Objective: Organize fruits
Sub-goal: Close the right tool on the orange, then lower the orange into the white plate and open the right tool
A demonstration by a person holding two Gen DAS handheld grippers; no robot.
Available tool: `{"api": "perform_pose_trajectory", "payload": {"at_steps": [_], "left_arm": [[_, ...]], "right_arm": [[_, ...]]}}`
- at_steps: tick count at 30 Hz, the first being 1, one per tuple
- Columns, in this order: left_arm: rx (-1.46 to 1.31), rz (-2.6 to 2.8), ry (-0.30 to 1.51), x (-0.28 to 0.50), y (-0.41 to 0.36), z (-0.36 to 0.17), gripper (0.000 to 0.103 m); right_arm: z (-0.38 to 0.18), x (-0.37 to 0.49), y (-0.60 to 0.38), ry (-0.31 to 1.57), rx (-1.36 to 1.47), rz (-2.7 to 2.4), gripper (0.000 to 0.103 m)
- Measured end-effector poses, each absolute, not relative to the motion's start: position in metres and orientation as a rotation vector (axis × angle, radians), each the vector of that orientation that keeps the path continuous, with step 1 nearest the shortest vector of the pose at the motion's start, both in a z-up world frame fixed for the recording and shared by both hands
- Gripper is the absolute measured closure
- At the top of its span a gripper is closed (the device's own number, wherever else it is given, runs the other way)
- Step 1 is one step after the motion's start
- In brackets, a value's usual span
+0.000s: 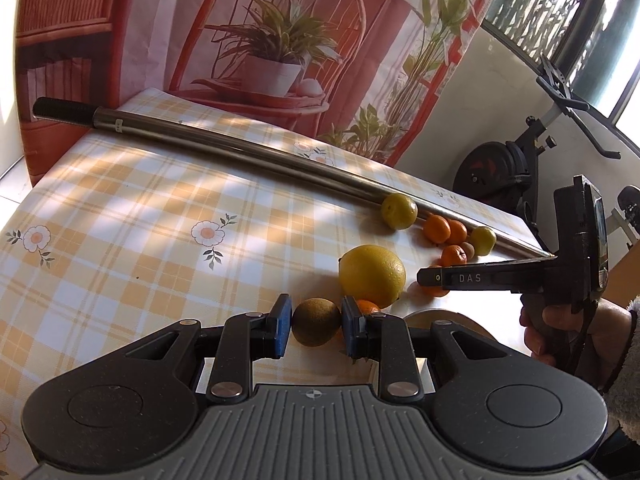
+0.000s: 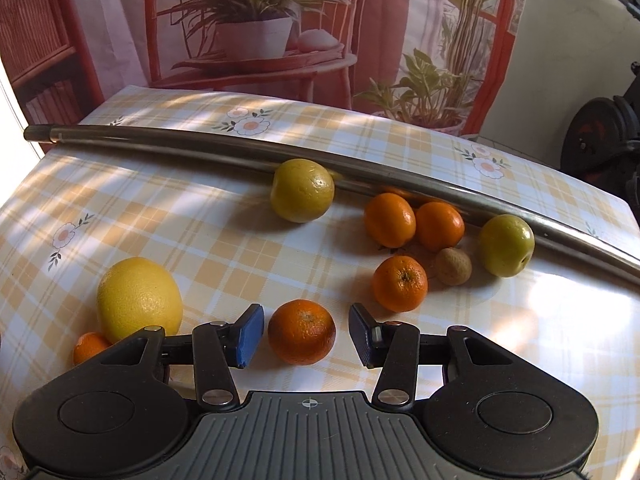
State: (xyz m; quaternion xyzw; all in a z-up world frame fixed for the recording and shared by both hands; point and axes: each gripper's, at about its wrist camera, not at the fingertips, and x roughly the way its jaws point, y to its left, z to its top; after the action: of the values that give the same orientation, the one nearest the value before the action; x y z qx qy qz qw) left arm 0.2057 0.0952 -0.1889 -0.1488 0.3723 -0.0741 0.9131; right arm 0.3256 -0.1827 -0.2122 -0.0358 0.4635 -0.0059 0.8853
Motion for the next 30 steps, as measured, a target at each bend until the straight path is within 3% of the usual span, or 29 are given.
{"api": "perform_pose_trajectory", "payload": {"at_steps": [5,30], "left_arm": [[-0.301,-0.177,0.783,0.205,0.09,-0.192,0.075],[-0.148,-0.313,0.836,0.198,0.039,-0.191,0.075]], "right_arm": [[-0.22,0.328,-0.185,1.001,-0.04,-0.012,0.069],[-0.18,0.22,-0.21,0.857,0.064,-0.001,0.07]]}}
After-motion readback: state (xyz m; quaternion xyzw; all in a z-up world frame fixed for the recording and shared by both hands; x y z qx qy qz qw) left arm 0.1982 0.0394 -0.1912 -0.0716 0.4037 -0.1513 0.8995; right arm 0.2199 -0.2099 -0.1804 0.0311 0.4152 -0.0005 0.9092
